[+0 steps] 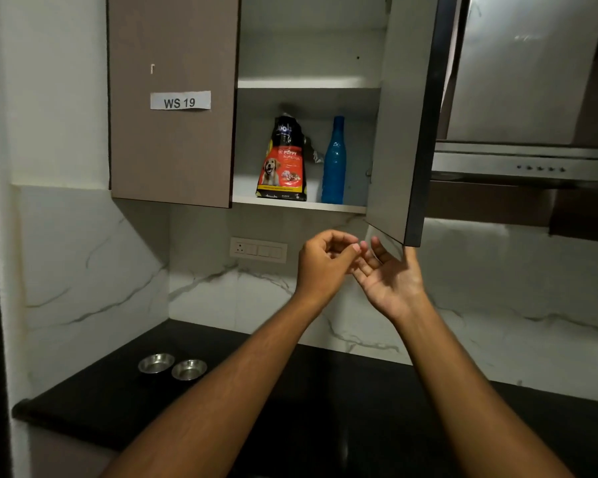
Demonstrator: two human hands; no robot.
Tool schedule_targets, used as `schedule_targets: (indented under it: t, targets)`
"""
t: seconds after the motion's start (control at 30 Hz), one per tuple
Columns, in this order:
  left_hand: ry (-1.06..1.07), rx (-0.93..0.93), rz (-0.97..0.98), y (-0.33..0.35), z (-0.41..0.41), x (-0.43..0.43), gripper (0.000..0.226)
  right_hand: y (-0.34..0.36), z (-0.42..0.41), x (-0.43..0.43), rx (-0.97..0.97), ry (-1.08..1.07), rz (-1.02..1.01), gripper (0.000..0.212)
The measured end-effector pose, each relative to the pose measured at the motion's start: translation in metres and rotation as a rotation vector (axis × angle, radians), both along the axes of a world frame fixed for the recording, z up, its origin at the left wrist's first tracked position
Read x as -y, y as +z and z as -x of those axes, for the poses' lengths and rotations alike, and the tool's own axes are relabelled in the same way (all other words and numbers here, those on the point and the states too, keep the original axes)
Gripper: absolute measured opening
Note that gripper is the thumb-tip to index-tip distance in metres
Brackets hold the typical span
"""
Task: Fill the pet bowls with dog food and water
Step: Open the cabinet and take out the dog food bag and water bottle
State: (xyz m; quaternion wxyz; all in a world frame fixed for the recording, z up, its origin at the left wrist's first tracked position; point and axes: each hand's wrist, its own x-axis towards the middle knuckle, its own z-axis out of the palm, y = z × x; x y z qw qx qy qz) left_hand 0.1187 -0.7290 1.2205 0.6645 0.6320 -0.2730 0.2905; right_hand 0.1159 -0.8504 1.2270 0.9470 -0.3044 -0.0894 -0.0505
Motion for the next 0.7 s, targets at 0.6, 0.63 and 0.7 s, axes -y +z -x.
schedule_targets:
  t: [0.6, 0.63, 0.7]
  targets:
    - [0.411, 0.203, -0.414, -0.002, -0.133, -0.123, 0.029, -0.011, -0.125, -0.109, 0.210, -0.696, 0.820, 0.022]
    - [0.409, 0.204, -0.426, 0.001, -0.145, -0.132, 0.031, -0.009, -0.139, -0.115, 0.218, -0.720, 0.843, 0.022]
    - [0.407, 0.200, -0.446, 0.005, -0.162, -0.142, 0.036, -0.006, -0.157, -0.121, 0.235, -0.751, 0.893, 0.022]
